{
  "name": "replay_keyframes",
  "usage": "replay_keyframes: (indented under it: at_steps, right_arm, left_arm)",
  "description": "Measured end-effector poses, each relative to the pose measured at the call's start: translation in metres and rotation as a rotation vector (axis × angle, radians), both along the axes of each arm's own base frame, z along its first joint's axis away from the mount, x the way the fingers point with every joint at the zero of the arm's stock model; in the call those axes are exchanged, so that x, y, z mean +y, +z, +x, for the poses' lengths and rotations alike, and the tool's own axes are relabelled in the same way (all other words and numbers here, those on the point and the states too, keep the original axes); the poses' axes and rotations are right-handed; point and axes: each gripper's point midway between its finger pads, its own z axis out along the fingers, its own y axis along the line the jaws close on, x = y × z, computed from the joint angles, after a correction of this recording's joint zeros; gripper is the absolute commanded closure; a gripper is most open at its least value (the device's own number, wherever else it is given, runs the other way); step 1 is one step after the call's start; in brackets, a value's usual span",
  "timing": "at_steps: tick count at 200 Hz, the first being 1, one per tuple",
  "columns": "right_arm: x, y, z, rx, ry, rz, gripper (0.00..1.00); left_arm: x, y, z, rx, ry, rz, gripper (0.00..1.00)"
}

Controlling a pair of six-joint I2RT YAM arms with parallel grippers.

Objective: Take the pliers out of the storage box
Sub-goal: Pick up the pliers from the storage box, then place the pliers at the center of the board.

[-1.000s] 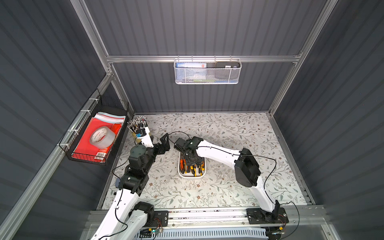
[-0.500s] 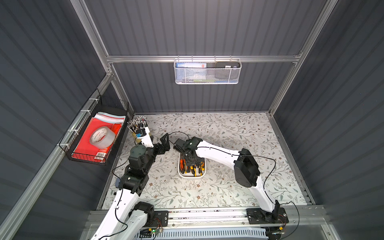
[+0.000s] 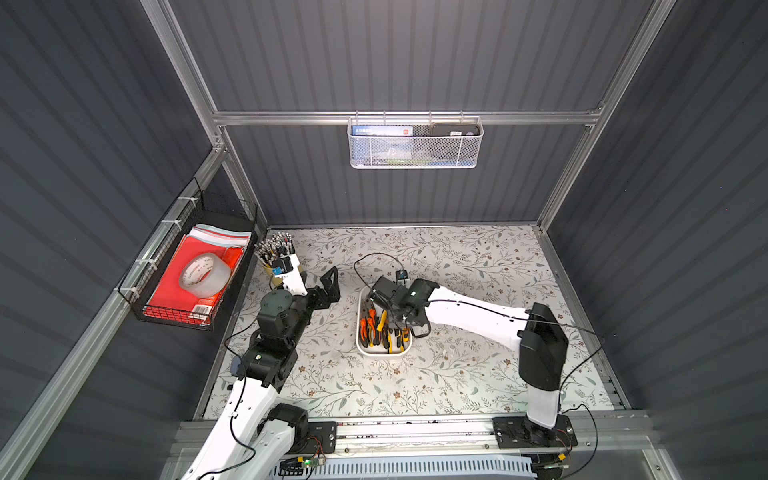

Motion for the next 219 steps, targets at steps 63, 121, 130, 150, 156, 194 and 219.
replay_keyframes:
  at_steps: [63, 121, 130, 150, 156, 194, 219]
  right_arm:
    - [-0.058, 0.005, -0.004, -0.107, -0.067, 0.216, 1.00]
    - [-0.151, 0.017, 0.008, -0.191, -0.167, 0.233, 1.00]
    - [-0.160, 0.022, 0.009, -0.203, -0.168, 0.222, 1.00]
    - [-0.175, 0.025, 0.013, -0.211, -0.167, 0.177, 1.00]
    - [-0.180, 0.022, 0.013, -0.203, -0.167, 0.151, 1.00]
    - [-0.190, -0.017, 0.012, -0.060, -0.131, -0.058, 1.00]
    - [-0.189, -0.039, 0.017, 0.038, -0.120, -0.175, 1.00]
  left_arm:
    - [0.000, 0.000, 0.000, 0.001, 0.000, 0.000, 0.04]
    - [0.000, -0.001, 0.001, 0.002, 0.000, 0.000, 0.04]
    - [0.000, -0.001, 0.001, 0.005, 0.000, 0.000, 0.04]
    - [-0.001, -0.004, 0.003, 0.014, 0.000, 0.000, 0.04]
    - [-0.001, -0.005, 0.003, 0.016, 0.001, 0.000, 0.04]
    - [-0.001, -0.005, 0.004, 0.018, 0.001, -0.006, 0.03]
    - [-0.001, -0.006, 0.004, 0.021, 0.001, -0.006, 0.03]
